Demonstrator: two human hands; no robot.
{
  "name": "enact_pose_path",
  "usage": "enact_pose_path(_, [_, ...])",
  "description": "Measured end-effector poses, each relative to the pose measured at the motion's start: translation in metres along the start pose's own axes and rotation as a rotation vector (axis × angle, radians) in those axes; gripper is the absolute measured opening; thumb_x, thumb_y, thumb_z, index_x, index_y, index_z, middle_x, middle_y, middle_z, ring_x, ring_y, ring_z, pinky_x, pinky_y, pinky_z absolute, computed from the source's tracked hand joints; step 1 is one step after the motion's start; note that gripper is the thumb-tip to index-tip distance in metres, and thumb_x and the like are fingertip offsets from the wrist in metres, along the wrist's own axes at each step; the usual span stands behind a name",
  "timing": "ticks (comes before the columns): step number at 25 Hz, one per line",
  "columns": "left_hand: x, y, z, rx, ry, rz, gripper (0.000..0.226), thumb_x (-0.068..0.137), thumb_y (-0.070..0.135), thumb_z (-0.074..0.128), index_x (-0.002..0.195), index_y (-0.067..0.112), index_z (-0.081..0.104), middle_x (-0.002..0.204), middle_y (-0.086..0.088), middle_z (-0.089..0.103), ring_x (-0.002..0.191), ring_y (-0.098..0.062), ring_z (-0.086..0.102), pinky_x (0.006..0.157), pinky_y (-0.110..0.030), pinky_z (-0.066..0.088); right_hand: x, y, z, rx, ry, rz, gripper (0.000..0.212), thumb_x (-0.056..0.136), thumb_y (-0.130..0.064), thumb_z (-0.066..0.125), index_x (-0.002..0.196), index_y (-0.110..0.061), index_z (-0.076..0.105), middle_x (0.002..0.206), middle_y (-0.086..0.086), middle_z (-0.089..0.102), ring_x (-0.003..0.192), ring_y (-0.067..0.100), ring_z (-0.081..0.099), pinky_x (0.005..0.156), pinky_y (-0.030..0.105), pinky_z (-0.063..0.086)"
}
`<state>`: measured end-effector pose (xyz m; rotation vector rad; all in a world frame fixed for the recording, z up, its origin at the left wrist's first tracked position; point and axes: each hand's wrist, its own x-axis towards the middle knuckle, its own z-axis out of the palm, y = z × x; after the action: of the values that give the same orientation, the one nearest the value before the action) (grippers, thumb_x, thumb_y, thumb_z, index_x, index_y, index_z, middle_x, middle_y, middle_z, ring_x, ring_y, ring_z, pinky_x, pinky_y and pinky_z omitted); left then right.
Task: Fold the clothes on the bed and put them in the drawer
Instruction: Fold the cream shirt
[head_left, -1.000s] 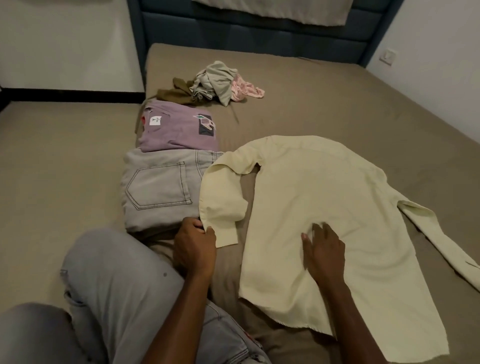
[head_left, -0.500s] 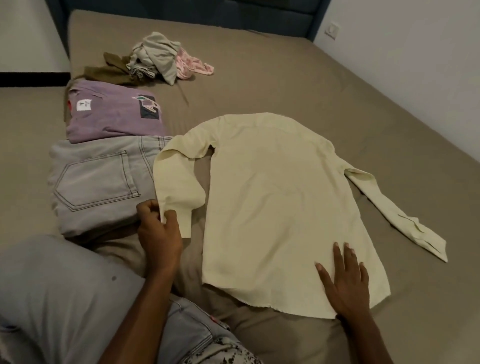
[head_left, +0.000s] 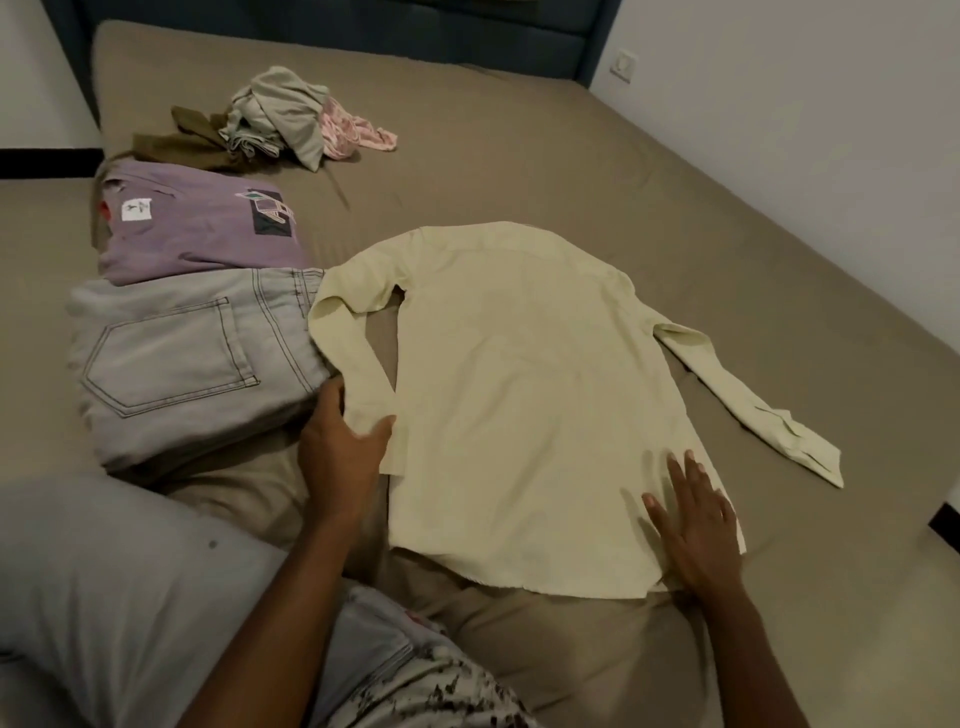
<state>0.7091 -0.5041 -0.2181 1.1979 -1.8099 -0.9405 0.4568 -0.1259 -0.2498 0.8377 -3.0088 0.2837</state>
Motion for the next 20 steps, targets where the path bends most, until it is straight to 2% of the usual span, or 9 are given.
enact_pose_path(3, [-0.008, 0.005, 0.006, 0.105, 0.000, 0.146, 0.063, 0.074, 0.009, 0.082, 0.134, 0.013, 0.062, 0.124, -0.012, 0.068, 0.109, -0.035, 0.065, 0.083, -0.041, 0.052, -0.004, -0.015, 0.026, -0.006, -0.040, 0.036, 0.088, 0.092, -0.081, 0.003, 0.165, -0.032, 0.010, 0.173, -0.007, 0.004, 0.159, 0.012, 0.002, 0.128, 0.045, 0.007])
enact_pose_path(5, [-0.008, 0.009, 0.001, 0.194, 0.083, 0.252, 0.057, 0.074, 0.003, 0.077, 0.128, 0.017, 0.068, 0.112, -0.009, 0.067, 0.099, -0.034, 0.064, 0.072, -0.041, 0.052, 0.005, -0.026, 0.025, -0.012, -0.025, 0.103, 0.093, 0.092, -0.080, 0.004, 0.163, -0.023, 0.022, 0.172, 0.004, 0.016, 0.158, 0.021, 0.013, 0.126, 0.050, 0.014])
enact_pose_path(9, [-0.007, 0.022, -0.007, 0.318, 0.215, 0.463, 0.057, 0.067, -0.010, 0.065, 0.114, 0.022, 0.076, 0.096, -0.004, 0.065, 0.086, -0.029, 0.059, 0.057, -0.038, 0.049, 0.027, -0.097, 0.014, 0.038, 0.208, -0.064, 0.073, 0.096, -0.049, 0.049, 0.155, -0.007, 0.037, 0.151, 0.021, 0.049, 0.133, 0.040, 0.051, 0.106, 0.057, 0.043])
enact_pose_path(11, [-0.010, 0.027, 0.001, 0.384, 0.156, 0.595, 0.051, 0.070, -0.010, 0.063, 0.106, 0.023, 0.078, 0.093, -0.001, 0.066, 0.084, -0.027, 0.057, 0.056, -0.036, 0.046, 0.044, -0.160, 0.012, 0.388, 0.198, -0.200, 0.077, 0.091, -0.025, 0.069, 0.158, -0.017, 0.033, 0.137, 0.009, 0.061, 0.110, 0.028, 0.065, 0.091, 0.048, 0.055])
enact_pose_path(13, [-0.019, 0.023, 0.012, 0.485, -0.006, 0.770, 0.041, 0.065, -0.006, 0.067, 0.093, 0.022, 0.078, 0.085, 0.001, 0.064, 0.081, -0.025, 0.055, 0.054, -0.034, 0.042, 0.059, -0.226, 0.002, 0.616, 0.090, -0.355, 0.090, 0.084, -0.014, 0.071, 0.160, -0.035, 0.027, 0.125, -0.004, 0.060, 0.088, 0.014, 0.067, 0.073, 0.038, 0.060])
enact_pose_path(15, [-0.029, 0.013, 0.019, 0.572, -0.168, 0.880, 0.033, 0.062, 0.002, 0.067, 0.085, 0.023, 0.077, 0.079, 0.002, 0.061, 0.079, -0.024, 0.056, 0.054, -0.032, 0.040, 0.073, -0.276, -0.007, 0.357, -0.028, -0.620, 0.101, 0.077, -0.016, 0.072, 0.159, -0.047, 0.022, 0.121, -0.007, 0.047, 0.083, 0.012, 0.060, 0.061, 0.030, 0.055])
enact_pose_path(16, [-0.030, 0.007, 0.018, 0.579, -0.215, 0.859, 0.030, 0.063, 0.006, 0.066, 0.084, 0.025, 0.077, 0.080, 0.003, 0.062, 0.079, -0.023, 0.058, 0.054, -0.032, 0.042, 0.077, -0.295, -0.008, 0.157, -0.054, -0.774, 0.095, 0.075, -0.019, 0.074, 0.156, -0.047, 0.031, 0.117, -0.004, 0.044, 0.083, 0.014, 0.058, 0.057, 0.030, 0.051])
enact_pose_path(18, [-0.027, 0.000, 0.009, 0.449, -0.189, 0.640, 0.022, 0.067, 0.017, 0.069, 0.085, 0.028, 0.075, 0.085, 0.007, 0.067, 0.080, -0.019, 0.061, 0.058, -0.030, 0.047, 0.088, -0.315, 0.001, -0.049, -0.021, -0.967, 0.055, 0.079, -0.023, 0.072, 0.133, -0.032, 0.064, 0.109, 0.001, 0.047, 0.086, 0.022, 0.059, 0.055, 0.031, 0.044])
enact_pose_path(20, [-0.020, 0.003, -0.003, 0.179, -0.077, 0.307, 0.010, 0.078, 0.029, 0.072, 0.088, 0.029, 0.072, 0.085, 0.011, 0.069, 0.076, -0.011, 0.063, 0.061, -0.026, 0.049, 0.103, -0.315, 0.011, 0.082, 0.021, -0.875, 0.034, 0.086, -0.021, 0.063, 0.118, -0.023, 0.074, 0.102, 0.002, 0.054, 0.084, 0.025, 0.063, 0.057, 0.032, 0.046])
